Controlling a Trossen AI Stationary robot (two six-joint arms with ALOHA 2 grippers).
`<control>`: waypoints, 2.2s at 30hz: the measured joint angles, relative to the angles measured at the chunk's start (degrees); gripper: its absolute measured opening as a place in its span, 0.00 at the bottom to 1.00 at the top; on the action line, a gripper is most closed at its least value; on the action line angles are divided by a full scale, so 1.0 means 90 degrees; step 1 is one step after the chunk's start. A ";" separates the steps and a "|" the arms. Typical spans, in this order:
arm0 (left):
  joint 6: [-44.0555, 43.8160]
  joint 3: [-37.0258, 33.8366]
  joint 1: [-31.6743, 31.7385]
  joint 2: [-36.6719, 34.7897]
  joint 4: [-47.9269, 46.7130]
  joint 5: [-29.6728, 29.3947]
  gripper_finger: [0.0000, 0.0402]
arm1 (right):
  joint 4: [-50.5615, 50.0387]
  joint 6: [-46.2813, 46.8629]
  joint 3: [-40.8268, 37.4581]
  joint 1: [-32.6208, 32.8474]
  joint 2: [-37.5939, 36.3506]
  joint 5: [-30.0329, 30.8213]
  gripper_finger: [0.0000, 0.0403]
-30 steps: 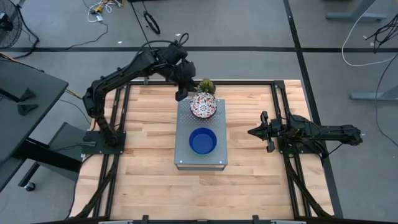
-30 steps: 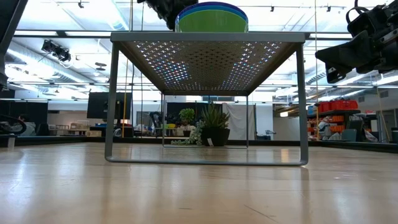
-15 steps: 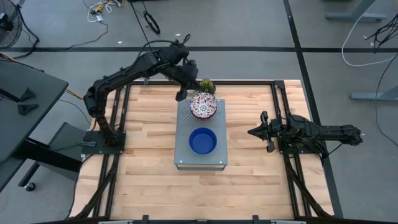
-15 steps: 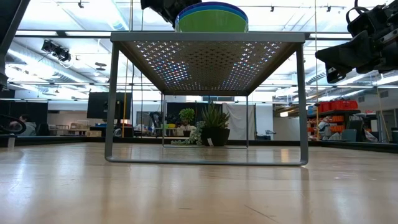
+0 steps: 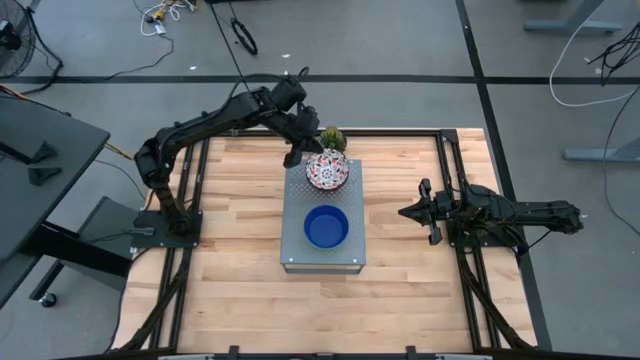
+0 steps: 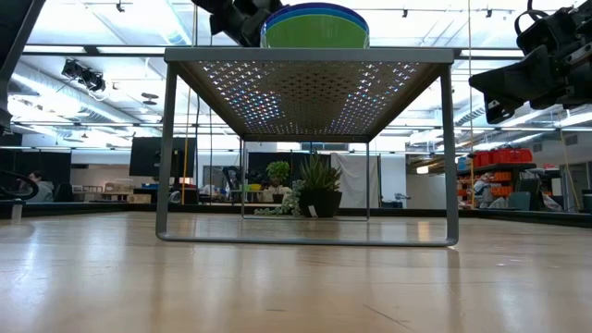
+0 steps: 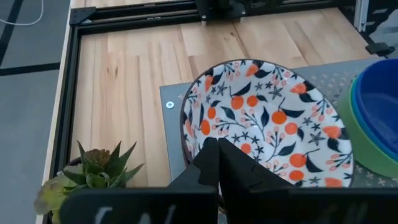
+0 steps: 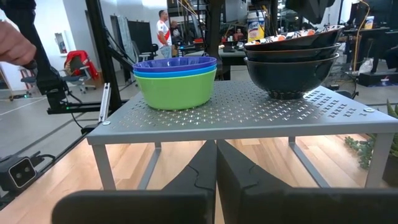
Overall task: Pick & Place Mini bowls
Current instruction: Stack the white patterned bowl on the other white patterned bowls on the shelf, then return to Home Position
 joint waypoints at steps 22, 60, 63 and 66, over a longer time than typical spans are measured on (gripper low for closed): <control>-0.0411 -0.0301 -0.0034 -0.0063 0.0529 -0.0160 0.00 | -0.0001 0.0000 0.0000 -0.0001 0.0001 -0.0001 0.03; -0.1547 -0.0299 -0.1256 0.0194 0.2211 -0.0396 0.00 | 0.0001 0.0000 0.0000 0.0000 0.0001 0.0001 0.03; -0.1545 -0.0287 -0.1269 0.0226 0.2292 -0.0390 0.00 | 0.0001 0.0000 0.0000 0.0000 0.0001 0.0000 0.03; -0.1542 -0.0294 -0.1280 0.0266 0.2229 -0.0395 0.00 | 0.0001 0.0000 0.0000 0.0001 -0.0001 -0.0001 0.03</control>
